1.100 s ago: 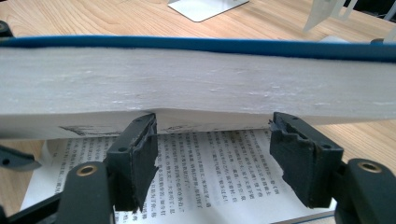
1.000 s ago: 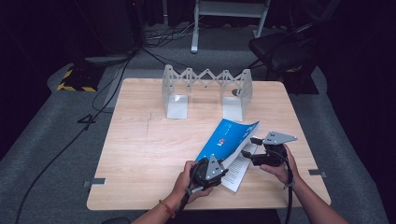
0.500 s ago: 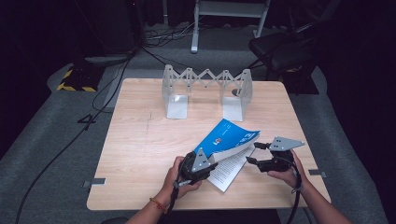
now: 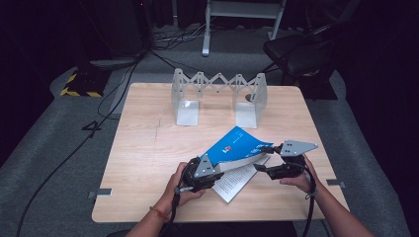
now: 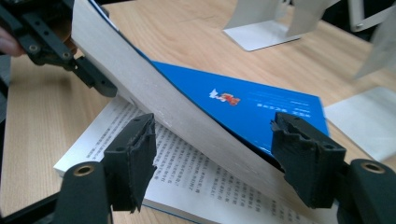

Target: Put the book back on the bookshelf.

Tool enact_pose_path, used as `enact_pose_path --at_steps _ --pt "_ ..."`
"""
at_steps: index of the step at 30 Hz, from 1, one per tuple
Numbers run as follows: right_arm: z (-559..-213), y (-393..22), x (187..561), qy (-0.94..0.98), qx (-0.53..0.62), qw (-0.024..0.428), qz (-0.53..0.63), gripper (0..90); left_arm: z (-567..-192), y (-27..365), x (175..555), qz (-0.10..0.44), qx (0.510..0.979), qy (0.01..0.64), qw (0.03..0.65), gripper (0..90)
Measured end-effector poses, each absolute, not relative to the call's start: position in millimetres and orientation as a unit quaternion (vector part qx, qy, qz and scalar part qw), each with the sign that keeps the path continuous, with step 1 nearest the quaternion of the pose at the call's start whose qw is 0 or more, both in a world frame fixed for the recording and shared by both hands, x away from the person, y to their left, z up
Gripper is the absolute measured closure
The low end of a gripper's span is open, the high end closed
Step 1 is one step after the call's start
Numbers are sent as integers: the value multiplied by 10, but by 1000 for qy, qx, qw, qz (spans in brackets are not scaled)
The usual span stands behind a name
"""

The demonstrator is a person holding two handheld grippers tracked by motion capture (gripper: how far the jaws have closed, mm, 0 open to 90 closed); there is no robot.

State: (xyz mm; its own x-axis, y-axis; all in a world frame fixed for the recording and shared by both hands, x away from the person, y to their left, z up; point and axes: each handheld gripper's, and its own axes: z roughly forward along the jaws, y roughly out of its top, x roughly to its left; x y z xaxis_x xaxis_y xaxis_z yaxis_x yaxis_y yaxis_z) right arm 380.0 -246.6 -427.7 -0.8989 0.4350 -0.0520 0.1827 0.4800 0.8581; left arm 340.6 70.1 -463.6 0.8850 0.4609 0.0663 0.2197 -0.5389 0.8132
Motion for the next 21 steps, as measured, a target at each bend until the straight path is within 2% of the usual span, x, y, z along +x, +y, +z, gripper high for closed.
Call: enact_pose_path --at_steps 5,12,15,20,21 --pt "-4380 -2339 3958 870 159 124 450 314 -4622 783 3446 131 868 197 436 682" --pt "-4515 -2291 4038 889 147 156 404 312 -4597 906 3497 125 872 195 432 670" --pt "-4591 -2328 4070 894 143 184 383 335 -4591 962 3520 120 872 199 431 661" --pt "-4624 -2366 4081 891 121 207 386 472 -4568 1020 3552 117 870 207 432 645" --pt "-4624 -2366 4081 891 121 207 386 472 -4568 1020 3552 117 870 207 432 638"
